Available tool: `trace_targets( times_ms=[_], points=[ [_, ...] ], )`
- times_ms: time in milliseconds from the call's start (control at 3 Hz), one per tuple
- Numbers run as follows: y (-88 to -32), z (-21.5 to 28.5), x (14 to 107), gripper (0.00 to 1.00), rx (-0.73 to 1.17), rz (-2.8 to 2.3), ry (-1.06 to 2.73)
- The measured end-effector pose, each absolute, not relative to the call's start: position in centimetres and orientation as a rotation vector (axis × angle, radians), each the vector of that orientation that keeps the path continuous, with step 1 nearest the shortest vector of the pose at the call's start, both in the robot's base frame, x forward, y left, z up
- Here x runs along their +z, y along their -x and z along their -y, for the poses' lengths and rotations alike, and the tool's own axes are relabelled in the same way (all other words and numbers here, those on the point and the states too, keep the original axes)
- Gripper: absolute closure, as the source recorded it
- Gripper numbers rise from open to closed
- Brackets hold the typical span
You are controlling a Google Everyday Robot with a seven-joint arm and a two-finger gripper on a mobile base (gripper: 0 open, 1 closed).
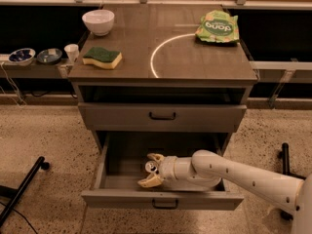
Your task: Pick orange can from middle drawer and place on counter
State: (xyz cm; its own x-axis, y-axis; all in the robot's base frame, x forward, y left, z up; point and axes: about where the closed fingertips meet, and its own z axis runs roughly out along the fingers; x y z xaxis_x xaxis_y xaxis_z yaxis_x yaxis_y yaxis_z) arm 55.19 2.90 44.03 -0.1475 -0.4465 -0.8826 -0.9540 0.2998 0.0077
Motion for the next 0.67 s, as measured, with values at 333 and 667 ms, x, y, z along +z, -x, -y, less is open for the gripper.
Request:
trace_targets(
  times_ms=[333,667],
  points=[
    [-55.9,-4.5,43.2,0.5,0.872,-1.713,1.194],
    [-55.9,-5.8,43.2,0.73,0.962,-1.669,1.119]
  ],
)
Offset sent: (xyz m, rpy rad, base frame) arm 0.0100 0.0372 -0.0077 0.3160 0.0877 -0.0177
